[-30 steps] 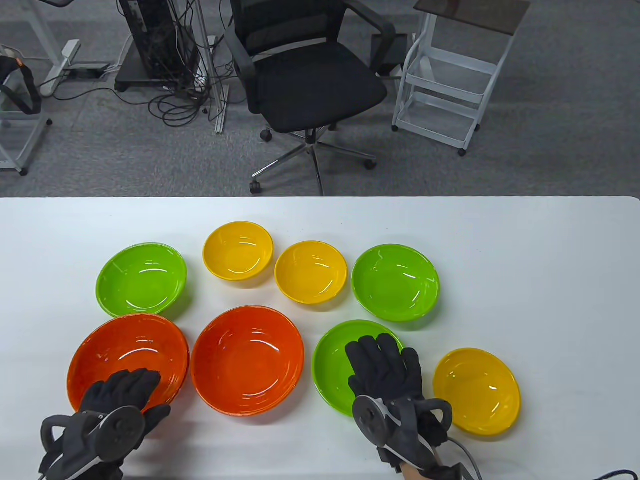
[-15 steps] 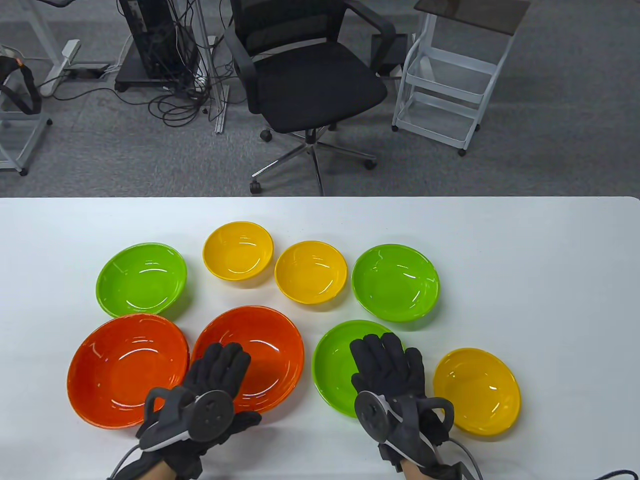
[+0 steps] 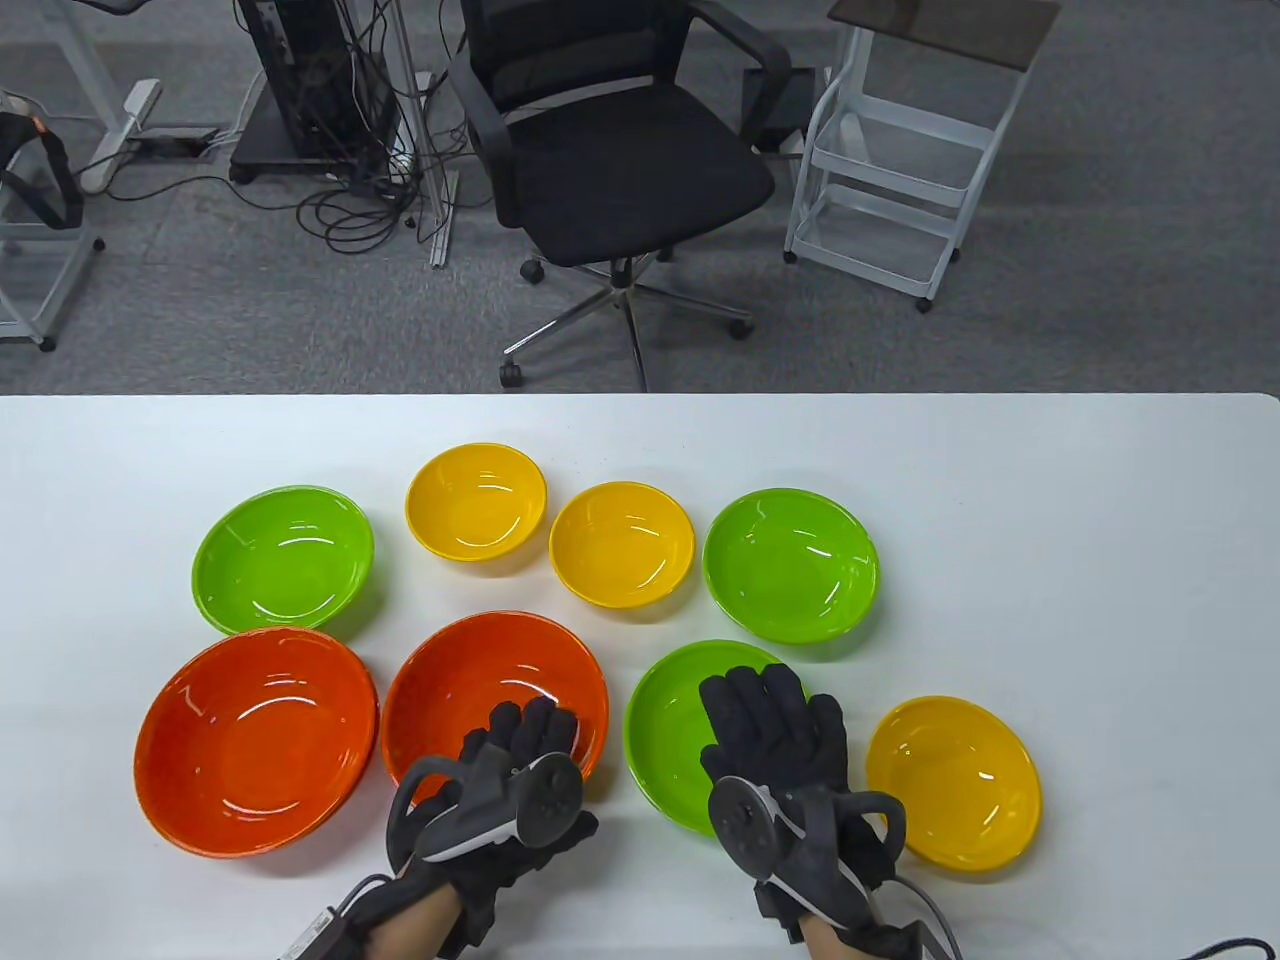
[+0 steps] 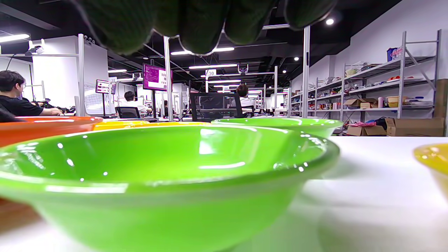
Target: Nest bowls by color group
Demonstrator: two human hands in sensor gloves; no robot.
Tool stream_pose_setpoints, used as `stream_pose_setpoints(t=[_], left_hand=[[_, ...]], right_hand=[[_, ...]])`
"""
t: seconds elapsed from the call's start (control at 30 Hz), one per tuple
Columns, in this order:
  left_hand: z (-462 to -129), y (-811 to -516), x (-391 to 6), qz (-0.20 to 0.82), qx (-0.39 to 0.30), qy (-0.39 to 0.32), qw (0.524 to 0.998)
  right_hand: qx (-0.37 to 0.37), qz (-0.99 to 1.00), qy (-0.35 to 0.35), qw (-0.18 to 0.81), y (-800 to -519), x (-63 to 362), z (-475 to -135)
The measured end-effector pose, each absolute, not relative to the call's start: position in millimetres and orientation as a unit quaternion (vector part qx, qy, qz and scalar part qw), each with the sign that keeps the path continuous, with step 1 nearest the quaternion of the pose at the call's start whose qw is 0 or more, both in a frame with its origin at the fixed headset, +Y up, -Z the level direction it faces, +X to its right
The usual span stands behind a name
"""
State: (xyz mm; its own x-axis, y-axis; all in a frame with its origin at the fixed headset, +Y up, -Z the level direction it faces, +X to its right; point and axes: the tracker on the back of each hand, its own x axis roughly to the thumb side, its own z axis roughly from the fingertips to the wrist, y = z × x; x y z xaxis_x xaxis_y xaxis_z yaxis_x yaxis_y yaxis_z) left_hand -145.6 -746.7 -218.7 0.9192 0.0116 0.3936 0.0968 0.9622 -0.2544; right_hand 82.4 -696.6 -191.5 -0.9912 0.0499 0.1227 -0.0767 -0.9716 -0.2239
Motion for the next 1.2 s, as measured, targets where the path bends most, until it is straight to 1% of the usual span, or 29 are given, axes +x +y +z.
stream_pose_setpoints(t=[0.07, 0.13, 0.17, 0.2, 0.27, 0.37, 0.5, 0.6, 0.67, 0.77, 0.87, 0.93, 1.03, 1.2], left_hand=[[-217.9, -747.0, -144.6, -0.013, -0.137, -0.208, 0.968], [-215.2, -745.8, -141.7, -0.039, -0.118, -0.219, 0.968], [-213.3, -745.1, -141.0, -0.051, -0.104, -0.219, 0.969], [-210.6, -744.1, -139.9, -0.064, -0.073, -0.22, 0.971], [-208.3, -739.9, -141.2, -0.07, -0.052, -0.223, 0.971], [-208.0, -727.3, -147.8, -0.021, -0.039, -0.22, 0.974], [-208.2, -698.6, -160.8, 0.053, -0.011, -0.207, 0.977], [-205.1, -676.6, -174.0, 0.069, 0.026, -0.205, 0.976], [-202.4, -663.8, -186.7, 0.084, 0.05, -0.202, 0.974], [-199.0, -645.4, -215.2, 0.149, 0.076, -0.181, 0.969], [-196.6, -634.1, -242.7, 0.18, 0.083, -0.148, 0.969], [-194.5, -630.7, -257.1, 0.169, 0.085, -0.135, 0.973], [-191.2, -630.9, -276.9, 0.124, 0.084, -0.111, 0.982], [-192.6, -651.4, -306.5, 0.049, 0.055, -0.063, 0.995]], right_hand=[[0.059, 0.991, -0.115, 0.033, -696.7, 82.0, -191.5], [0.06, 0.991, -0.118, 0.035, -696.7, 81.9, -190.8], [0.06, 0.99, -0.119, 0.035, -696.7, 81.9, -190.4], [0.059, 0.99, -0.123, 0.036, -696.3, 82.1, -189.7], [0.06, 0.99, -0.125, 0.039, -696.1, 82.3, -189.1], [0.06, 0.99, -0.124, 0.042, -696.5, 82.6, -188.8], [0.058, 0.99, -0.123, 0.047, -696.7, 84.3, -188.6], [0.055, 0.99, -0.122, 0.051, -697.0, 86.7, -188.4], [0.053, 0.99, -0.122, 0.054, -696.8, 88.2, -188.4], [0.051, 0.989, -0.123, 0.057, -696.7, 89.2, -188.4], [0.052, 0.99, -0.122, 0.058, -696.9, 89.3, -188.1], [0.052, 0.989, -0.121, 0.058, -696.9, 89.1, -188.0], [0.054, 0.989, -0.122, 0.057, -696.7, 88.5, -187.7], [0.055, 0.989, -0.122, 0.057, -696.7, 88.4, -187.4]])
